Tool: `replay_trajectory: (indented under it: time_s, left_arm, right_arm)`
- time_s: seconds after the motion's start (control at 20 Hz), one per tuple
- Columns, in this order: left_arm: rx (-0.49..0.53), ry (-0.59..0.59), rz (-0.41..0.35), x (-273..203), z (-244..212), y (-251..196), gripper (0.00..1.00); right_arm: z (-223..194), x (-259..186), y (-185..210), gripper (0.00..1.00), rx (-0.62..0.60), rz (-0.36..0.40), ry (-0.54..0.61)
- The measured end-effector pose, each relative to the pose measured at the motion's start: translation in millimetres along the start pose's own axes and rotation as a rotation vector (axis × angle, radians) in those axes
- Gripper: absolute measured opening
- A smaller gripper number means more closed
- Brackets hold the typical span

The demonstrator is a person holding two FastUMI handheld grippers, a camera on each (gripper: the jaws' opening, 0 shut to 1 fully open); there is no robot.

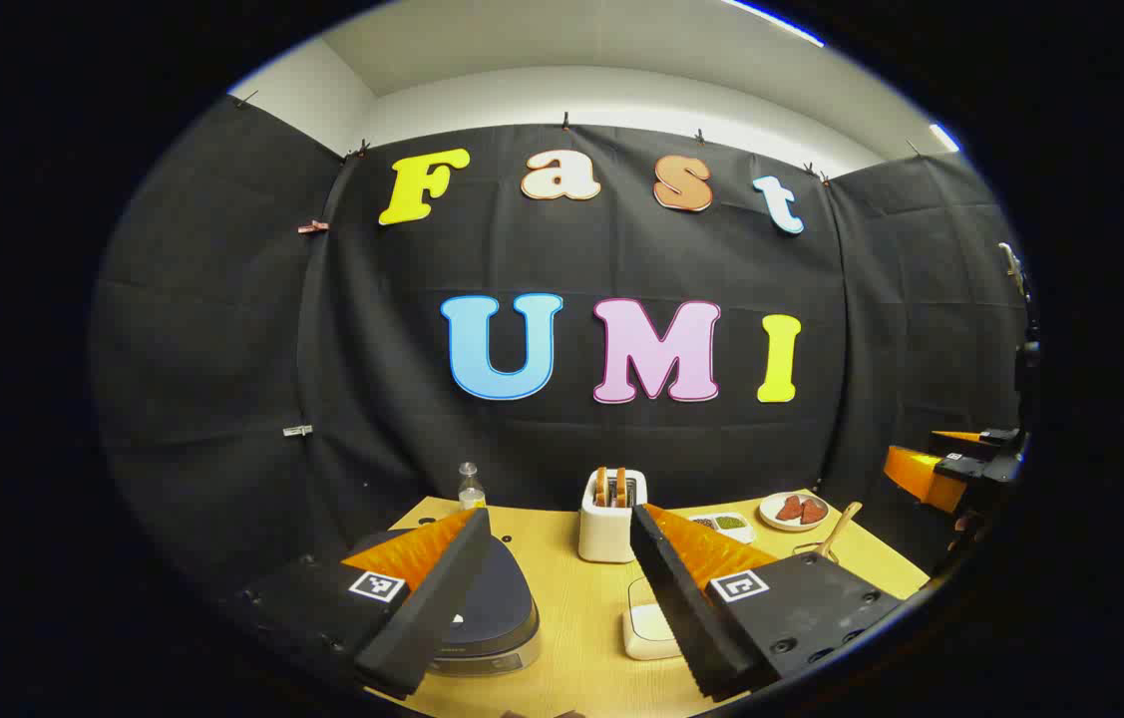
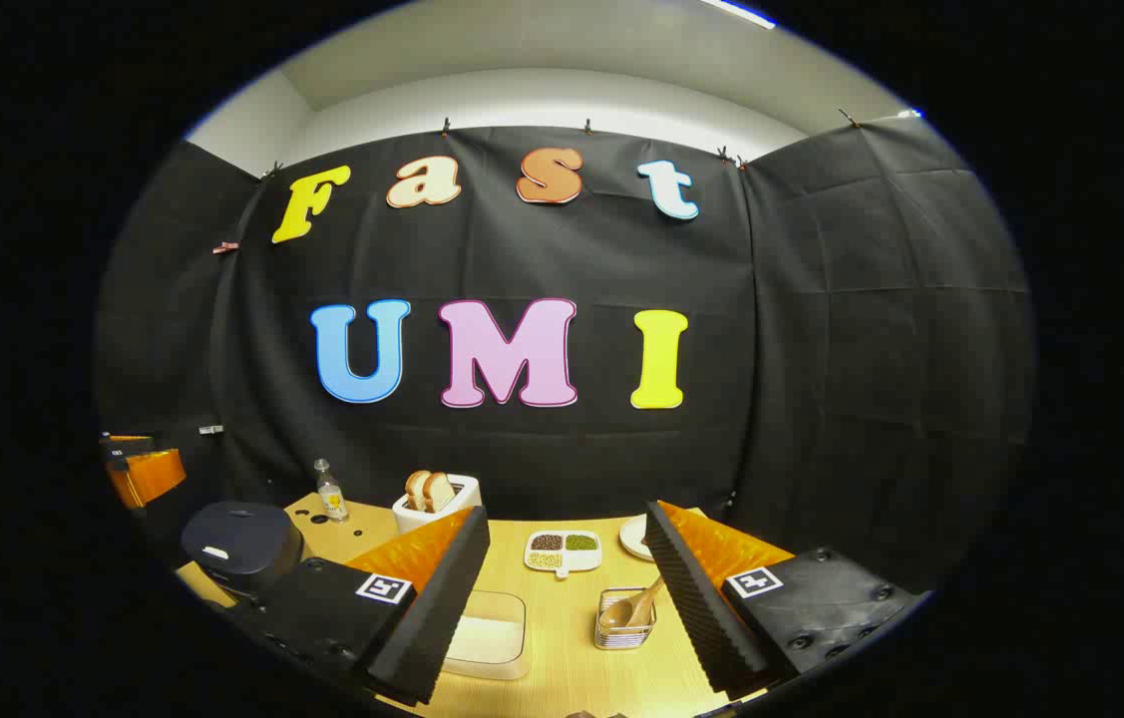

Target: Close the left gripper, press the button to open the rice cooker; take a wooden spoon from the chopstick holder with the right hand, scoop a spoonful of rice and pour it into the rice cooker, then put the wooden spoon back into the chopstick holder.

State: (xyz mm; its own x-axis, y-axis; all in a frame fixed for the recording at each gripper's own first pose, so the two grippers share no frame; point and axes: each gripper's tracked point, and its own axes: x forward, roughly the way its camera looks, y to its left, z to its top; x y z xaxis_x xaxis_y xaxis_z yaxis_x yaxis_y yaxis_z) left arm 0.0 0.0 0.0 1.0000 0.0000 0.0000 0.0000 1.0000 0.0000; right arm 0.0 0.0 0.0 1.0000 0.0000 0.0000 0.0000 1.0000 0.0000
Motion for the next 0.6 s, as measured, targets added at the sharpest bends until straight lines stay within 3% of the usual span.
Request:
replay_trajectory:
  time_s: [0.6]
  left_arm:
    - [-0.021, 0.044, -0.040, -5, -10, -13, 0.95]
  right_arm:
    - [-5, 5, -10, 0.98, 0.016, -0.025, 0.025]
